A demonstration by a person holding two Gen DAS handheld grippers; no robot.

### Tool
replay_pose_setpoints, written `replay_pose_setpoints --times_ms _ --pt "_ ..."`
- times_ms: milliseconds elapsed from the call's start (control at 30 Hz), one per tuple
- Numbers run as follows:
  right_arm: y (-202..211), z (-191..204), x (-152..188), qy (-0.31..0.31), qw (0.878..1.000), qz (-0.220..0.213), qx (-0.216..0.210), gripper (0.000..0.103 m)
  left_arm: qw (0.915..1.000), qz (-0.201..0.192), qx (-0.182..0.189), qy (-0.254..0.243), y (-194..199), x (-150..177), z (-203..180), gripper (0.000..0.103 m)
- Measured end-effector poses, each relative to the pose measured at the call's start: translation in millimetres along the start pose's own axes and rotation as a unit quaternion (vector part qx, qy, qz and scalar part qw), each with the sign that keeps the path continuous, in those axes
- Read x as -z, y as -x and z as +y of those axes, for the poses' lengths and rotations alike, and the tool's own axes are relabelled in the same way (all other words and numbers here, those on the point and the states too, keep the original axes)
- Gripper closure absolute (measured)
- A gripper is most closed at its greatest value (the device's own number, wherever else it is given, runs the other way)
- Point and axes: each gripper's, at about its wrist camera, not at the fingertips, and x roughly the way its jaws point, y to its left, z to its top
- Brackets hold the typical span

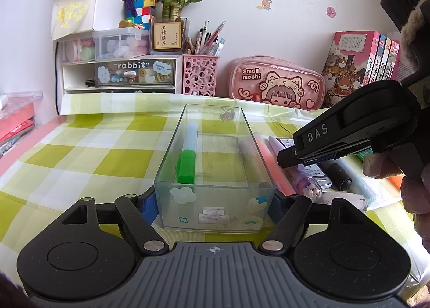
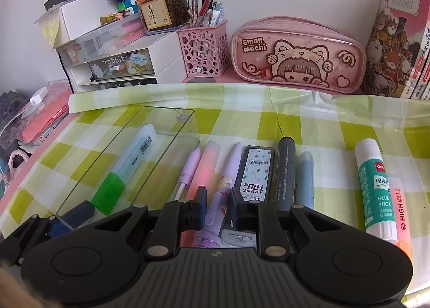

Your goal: Organize stationery

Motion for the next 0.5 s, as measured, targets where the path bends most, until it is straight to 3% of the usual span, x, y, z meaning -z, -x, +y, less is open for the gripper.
replay_pose_setpoints --times_ms 167,500 --pt "0.6 4.1 1.3 0.013 1.0 -0.003 0.012 0.077 1.0 0.0 0.0 0.0 0.1 0.1 -0.2 0.028" --pt "8.2 0.9 -1.3 -0.02 1.0 -0.003 -0.009 0.079 1.0 0.0 0.0 0.0 0.1 0.3 -0.6 0.028"
